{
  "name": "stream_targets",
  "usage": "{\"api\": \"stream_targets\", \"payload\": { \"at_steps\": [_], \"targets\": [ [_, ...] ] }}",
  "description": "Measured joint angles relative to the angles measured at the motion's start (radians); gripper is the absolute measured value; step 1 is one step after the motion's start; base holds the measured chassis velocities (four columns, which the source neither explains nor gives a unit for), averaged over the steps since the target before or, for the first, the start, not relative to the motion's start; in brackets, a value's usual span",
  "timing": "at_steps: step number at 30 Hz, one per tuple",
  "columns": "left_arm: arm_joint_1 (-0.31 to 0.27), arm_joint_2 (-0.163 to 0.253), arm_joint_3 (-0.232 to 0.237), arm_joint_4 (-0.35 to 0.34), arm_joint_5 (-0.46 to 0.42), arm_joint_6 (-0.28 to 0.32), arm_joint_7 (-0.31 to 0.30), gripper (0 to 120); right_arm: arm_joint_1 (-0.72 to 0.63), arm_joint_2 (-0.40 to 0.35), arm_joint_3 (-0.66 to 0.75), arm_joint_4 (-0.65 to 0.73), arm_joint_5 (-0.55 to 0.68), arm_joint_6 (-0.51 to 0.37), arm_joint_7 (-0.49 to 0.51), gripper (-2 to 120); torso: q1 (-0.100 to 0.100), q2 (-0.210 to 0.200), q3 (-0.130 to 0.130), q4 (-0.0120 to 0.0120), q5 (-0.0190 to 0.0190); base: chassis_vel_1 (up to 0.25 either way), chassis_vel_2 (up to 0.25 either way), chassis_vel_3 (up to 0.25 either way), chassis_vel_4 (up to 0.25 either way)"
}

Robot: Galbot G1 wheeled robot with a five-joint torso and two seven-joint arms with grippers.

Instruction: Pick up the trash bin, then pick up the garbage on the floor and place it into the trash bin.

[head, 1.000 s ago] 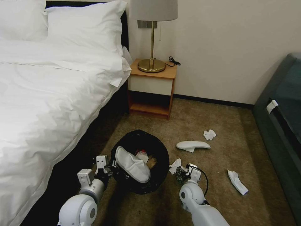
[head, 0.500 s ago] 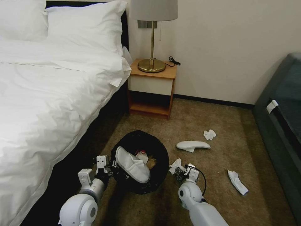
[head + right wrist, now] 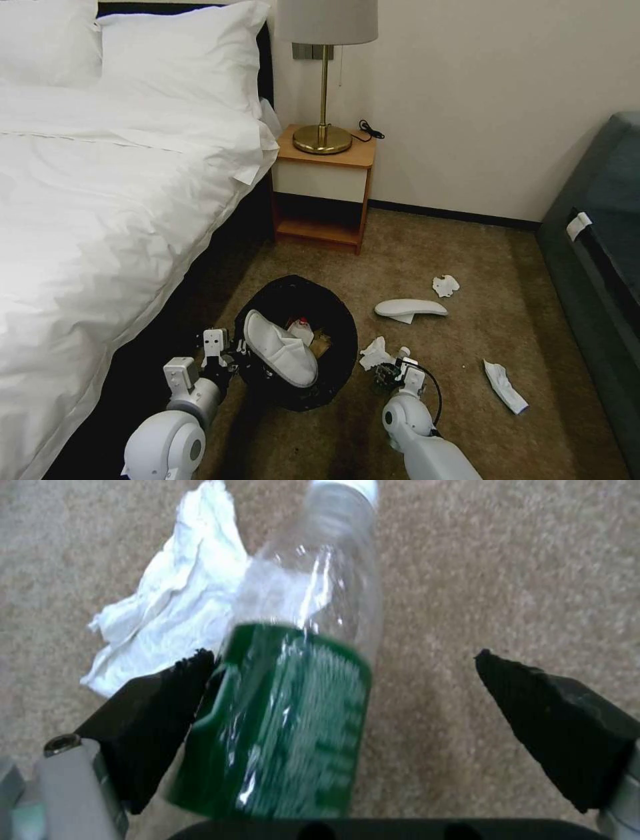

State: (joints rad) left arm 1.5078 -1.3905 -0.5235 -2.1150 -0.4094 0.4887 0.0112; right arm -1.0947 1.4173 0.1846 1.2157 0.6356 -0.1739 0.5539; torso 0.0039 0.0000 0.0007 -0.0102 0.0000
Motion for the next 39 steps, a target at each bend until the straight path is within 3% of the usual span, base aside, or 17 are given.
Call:
{"api": "stream_targets", "payload": {
  "at_steps": [11, 13, 16, 18, 24, 29, 34, 39],
  "targets": [
    [0.011, 0.005, 0.001, -0.013, 0.002, 0.0, 0.0, 2, -0.003, 0.023, 0.005, -0.046, -0.03, 0.015, -0.04, 96, 0.0, 0.0, 0.0, 0.0, 0.0, 0.0, 0.0, 0.0, 0.0],
    [0.011, 0.005, 0.002, -0.014, 0.002, 0.001, 0.0, 2, -0.003, 0.025, 0.006, -0.055, -0.038, 0.024, -0.047, 85, 0.0, 0.0, 0.0, 0.0, -0.0001, 0.0, 0.0, 0.0, 0.0],
    [0.011, 0.004, 0.002, -0.014, 0.003, 0.0, -0.001, 2, -0.003, 0.025, 0.006, -0.058, -0.043, 0.029, -0.051, 82, 0.0, 0.0, 0.0, 0.0, -0.0001, 0.0, 0.0, 0.0, 0.0],
    [0.011, 0.003, 0.005, -0.014, 0.005, 0.0, -0.001, 2, -0.004, 0.023, 0.007, -0.059, -0.047, 0.036, -0.053, 68, 0.0, 0.0, 0.0, 0.0, 0.0, 0.0, 0.0, 0.0, 0.0],
    [0.011, 0.001, 0.006, -0.013, 0.007, 0.001, -0.001, 2, -0.005, 0.014, 0.009, -0.057, -0.049, 0.04, -0.053, 51, 0.0, 0.0, 0.0, 0.0, 0.0, 0.0, 0.0, 0.0, 0.0],
    [0.01, 0.001, 0.008, -0.01, 0.008, 0.001, -0.001, 2, -0.007, 0.009, 0.011, -0.052, -0.054, 0.045, -0.054, 30, 0.0, 0.0, 0.0, 0.0, -0.0001, 0.0, 0.0, 0.0, 0.0],
    [0.009, 0.0, 0.008, -0.005, 0.008, 0.001, -0.001, 2, -0.009, 0.006, 0.011, -0.049, -0.06, 0.05, -0.053, 22, 0.0, 0.0, 0.0, 0.0, 0.0, 0.0, 0.0, 0.0, 0.0],
    [0.011, 0.001, 0.015, 0.006, -0.017, 0.02, -0.029, 2, -0.021, -0.012, 0.011, -0.011, -0.09, 0.074, -0.049, 22, 0.0, 0.0, 0.0, 0.0, 0.0001, 0.0, 0.0, 0.0, 0.0]
  ]
}}
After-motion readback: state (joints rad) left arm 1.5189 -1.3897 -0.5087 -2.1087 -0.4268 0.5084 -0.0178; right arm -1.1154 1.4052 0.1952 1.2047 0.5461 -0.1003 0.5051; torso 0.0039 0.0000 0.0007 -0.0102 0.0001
